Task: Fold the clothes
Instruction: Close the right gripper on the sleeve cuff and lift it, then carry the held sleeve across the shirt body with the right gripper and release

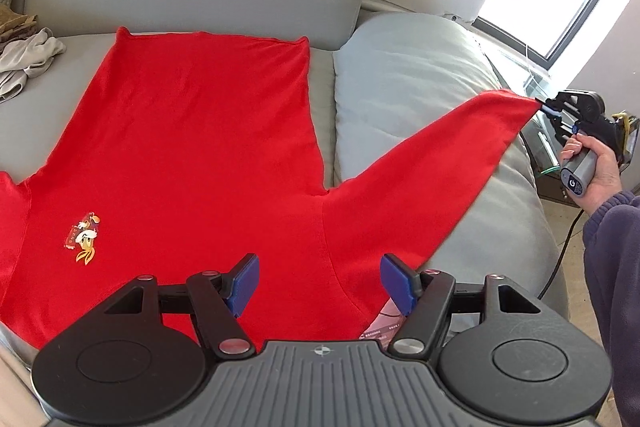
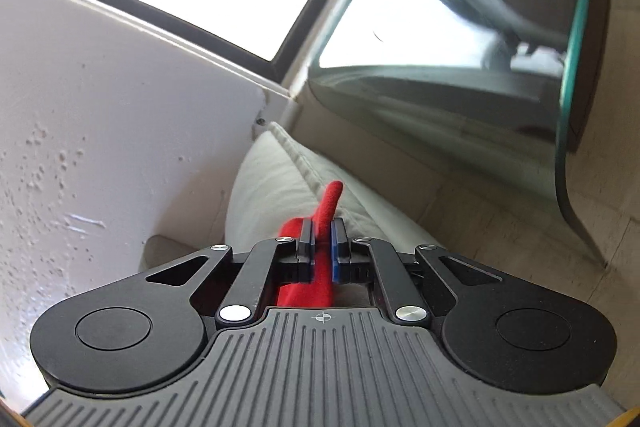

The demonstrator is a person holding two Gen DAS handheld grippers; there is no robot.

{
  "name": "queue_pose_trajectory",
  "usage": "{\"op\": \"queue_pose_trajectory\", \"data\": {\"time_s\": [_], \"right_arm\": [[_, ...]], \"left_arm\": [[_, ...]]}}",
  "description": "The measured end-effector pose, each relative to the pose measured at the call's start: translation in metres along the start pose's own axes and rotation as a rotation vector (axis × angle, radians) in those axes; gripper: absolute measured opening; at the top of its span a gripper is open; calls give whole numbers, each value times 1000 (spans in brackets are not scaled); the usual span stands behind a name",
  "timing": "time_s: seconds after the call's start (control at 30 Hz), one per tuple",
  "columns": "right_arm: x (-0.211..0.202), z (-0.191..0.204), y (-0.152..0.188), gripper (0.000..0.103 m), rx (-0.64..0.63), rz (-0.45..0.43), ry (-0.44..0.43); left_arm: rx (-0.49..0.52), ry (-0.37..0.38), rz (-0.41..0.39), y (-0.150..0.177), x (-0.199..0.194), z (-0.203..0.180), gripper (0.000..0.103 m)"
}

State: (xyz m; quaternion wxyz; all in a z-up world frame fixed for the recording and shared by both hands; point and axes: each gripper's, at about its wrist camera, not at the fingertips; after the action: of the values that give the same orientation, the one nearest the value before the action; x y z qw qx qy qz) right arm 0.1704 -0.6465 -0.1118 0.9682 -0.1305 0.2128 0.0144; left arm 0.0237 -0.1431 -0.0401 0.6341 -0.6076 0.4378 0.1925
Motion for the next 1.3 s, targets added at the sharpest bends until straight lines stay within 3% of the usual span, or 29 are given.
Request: {"op": "queue_pose_trajectory", "data": {"time_s": [0.07, 0.3, 0.5, 0.7, 0.87, 0.9, 1.03, 1.1, 1.17, 1.3], "right_arm": [[-22, 28, 13, 7, -98, -12, -14], [-87, 122, 116, 7, -476, 8, -74], [-143, 202, 205, 7, -800, 25, -124], [-165, 220, 373, 7, -966, 228, -177], [-159, 200, 518, 7, -1035, 406, -166], [-156, 192, 532, 7, -1034, 451, -149], [-144, 163, 554, 15, -989, 649, -64], [-138, 148, 566, 27, -963, 748, -22], [-132, 133, 577, 50, -936, 845, 21], [-142, 137, 522, 56, -869, 811, 66]], "left_arm": [[-3, 9, -19, 3, -9, 4, 65], [-48, 7, -110, 19, -51, 38, 66], [-189, -98, -155, 46, -81, 110, 66], [-387, -256, -178, 87, -105, 195, 65], [-547, -312, -162, 119, -113, 249, 64], [-564, -312, -152, 124, -113, 255, 64], [-610, -296, -124, 141, -108, 273, 63], [-619, -279, -117, 146, -102, 278, 62], [-609, -249, -115, 145, -94, 277, 60], [-525, -194, -128, 131, -72, 269, 50]]}}
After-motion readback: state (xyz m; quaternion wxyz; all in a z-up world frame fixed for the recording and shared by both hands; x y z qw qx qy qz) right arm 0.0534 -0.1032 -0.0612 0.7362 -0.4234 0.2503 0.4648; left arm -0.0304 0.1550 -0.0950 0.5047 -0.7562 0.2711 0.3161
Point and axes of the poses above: each gripper's, at about its wrist camera, not at the fingertips, and x roughly the way its jaws point, z to its left, y to its underside, and after that the axes turned 13 degrees about x, right-handed
